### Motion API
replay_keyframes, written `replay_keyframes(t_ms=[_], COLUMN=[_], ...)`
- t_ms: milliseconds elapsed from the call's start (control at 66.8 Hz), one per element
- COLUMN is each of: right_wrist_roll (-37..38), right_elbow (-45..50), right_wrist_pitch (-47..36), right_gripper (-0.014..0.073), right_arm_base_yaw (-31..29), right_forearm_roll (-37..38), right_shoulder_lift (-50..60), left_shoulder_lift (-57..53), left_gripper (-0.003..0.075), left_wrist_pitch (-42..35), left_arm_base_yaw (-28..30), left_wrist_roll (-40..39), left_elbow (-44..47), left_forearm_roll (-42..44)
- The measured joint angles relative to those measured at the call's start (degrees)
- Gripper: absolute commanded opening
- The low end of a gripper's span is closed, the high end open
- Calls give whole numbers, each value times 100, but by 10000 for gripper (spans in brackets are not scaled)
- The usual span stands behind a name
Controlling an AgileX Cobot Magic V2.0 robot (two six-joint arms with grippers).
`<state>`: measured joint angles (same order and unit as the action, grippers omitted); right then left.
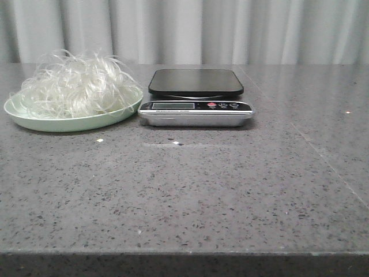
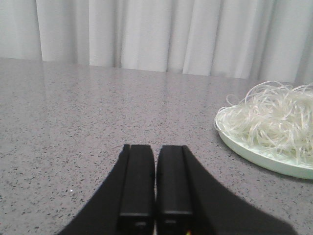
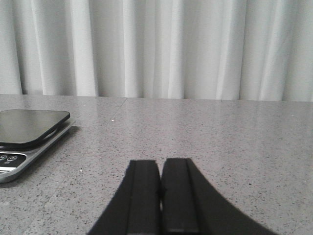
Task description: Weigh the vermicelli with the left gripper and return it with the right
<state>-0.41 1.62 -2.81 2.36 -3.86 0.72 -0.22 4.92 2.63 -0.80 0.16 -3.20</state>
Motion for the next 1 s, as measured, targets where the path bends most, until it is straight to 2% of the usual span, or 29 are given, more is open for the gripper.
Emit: replay_keyframes(t_ms=[853, 928, 1003], right_wrist_roll=[0, 0, 0], right_elbow=[0, 0, 0], right_wrist_pitch=[0, 0, 0], right_gripper=[158, 158, 158], right_arm_base_yaw=[0, 0, 0], right_forearm_roll=[0, 0, 0], right_shoulder_lift=[0, 0, 0], left_shoulder_lift=[0, 0, 0], left_gripper=[127, 127, 127], left_wrist_pitch=[-13, -221, -752], left_arm_base_yaw=[0, 0, 0], left_wrist_roll=[0, 0, 0], left_elbow=[0, 0, 0], left_forearm_roll=[0, 0, 0])
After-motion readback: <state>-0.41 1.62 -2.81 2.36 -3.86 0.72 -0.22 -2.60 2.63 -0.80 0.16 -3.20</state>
